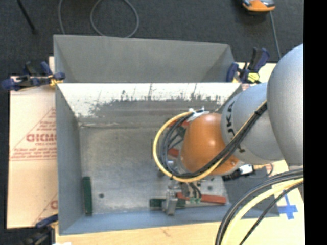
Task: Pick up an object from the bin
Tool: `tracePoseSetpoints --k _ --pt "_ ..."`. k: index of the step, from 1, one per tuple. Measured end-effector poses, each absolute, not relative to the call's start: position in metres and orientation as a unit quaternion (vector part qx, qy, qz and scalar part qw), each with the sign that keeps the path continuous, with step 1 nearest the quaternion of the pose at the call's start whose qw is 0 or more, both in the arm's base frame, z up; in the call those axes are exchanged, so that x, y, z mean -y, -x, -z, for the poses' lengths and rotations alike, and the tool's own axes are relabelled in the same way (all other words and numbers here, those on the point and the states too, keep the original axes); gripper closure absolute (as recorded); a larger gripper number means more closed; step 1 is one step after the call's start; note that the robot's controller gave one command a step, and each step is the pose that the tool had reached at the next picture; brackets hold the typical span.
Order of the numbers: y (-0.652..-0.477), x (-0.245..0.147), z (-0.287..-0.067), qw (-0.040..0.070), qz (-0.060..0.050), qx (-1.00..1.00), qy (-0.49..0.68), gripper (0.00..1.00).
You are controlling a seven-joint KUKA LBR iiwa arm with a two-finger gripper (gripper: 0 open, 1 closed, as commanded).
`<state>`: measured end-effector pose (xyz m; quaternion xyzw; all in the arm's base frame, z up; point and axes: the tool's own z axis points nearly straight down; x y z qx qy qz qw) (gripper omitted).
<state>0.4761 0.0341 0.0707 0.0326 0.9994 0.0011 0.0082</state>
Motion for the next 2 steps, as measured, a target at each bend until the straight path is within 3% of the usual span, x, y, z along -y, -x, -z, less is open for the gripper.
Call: tracePoseSetpoints --k 1,2 --pt "-0.477 0.110 -0.101 0.003 0.003 -0.998 -0.069 0.00" --pt "-0.484 0.060 -0.110 0.003 -0.001 -0.997 -0.078 0.00"
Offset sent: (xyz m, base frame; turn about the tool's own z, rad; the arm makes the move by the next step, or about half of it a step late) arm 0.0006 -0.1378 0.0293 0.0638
